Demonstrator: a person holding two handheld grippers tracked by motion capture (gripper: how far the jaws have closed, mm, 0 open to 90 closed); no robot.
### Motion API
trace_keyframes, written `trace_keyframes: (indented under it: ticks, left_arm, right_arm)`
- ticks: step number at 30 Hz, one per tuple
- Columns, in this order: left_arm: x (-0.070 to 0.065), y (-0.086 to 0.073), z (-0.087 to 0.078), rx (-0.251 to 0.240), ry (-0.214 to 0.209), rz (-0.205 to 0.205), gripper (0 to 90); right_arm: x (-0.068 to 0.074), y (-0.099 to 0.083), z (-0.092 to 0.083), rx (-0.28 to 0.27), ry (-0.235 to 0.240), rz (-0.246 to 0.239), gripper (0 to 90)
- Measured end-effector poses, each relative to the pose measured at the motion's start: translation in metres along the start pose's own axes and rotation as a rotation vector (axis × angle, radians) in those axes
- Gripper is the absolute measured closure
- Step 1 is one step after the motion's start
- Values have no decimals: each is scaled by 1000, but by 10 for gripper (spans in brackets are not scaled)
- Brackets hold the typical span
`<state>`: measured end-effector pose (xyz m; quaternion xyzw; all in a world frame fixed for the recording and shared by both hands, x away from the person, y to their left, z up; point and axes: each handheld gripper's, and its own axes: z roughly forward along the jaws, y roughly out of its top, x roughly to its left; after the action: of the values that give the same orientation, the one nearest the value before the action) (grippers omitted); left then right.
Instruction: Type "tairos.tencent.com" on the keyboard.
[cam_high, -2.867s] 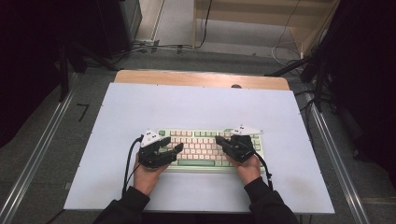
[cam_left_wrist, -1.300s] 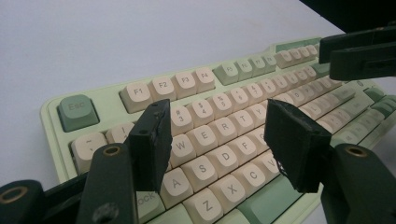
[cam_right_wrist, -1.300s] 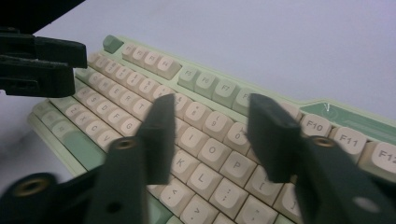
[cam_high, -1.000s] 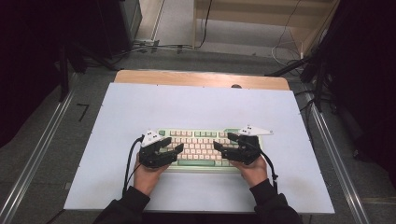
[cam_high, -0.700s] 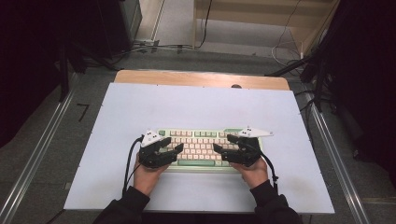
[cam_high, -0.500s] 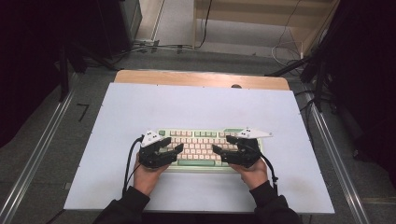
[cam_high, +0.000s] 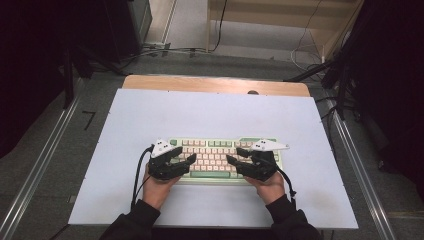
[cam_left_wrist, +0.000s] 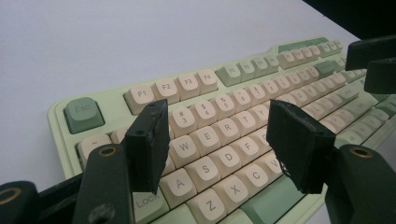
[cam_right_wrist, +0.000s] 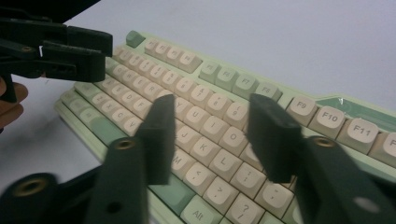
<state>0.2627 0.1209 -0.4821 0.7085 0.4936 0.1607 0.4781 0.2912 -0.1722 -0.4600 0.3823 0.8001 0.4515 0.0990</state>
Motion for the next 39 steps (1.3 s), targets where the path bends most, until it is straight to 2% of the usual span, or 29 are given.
trace_keyframes:
  ticks: [4, 7, 11, 19, 27, 39]
  left_arm:
    - [0, 0, 0, -2, 7, 3, 389]
    - [-1, 0, 0, -4, 11, 8, 388]
    - [0, 0, 0, -6, 20, 7, 382]
    - [-1, 1, 0, -4, 28, 16, 368]
    - [-1, 0, 0, 0, 29, 15, 368]
    - [-1, 0, 0, 0, 31, 14, 369]
  right_arm:
    - [2, -1, 2, 17, 18, -13, 735]
    - [1, -3, 7, 43, 51, 7, 872]
    - [4, -6, 12, 70, 59, -7, 877]
    - [8, -8, 17, 84, 63, -17, 876]
    - [16, -12, 26, 114, 46, -66, 876]
    - [18, -14, 32, 135, 38, -72, 876]
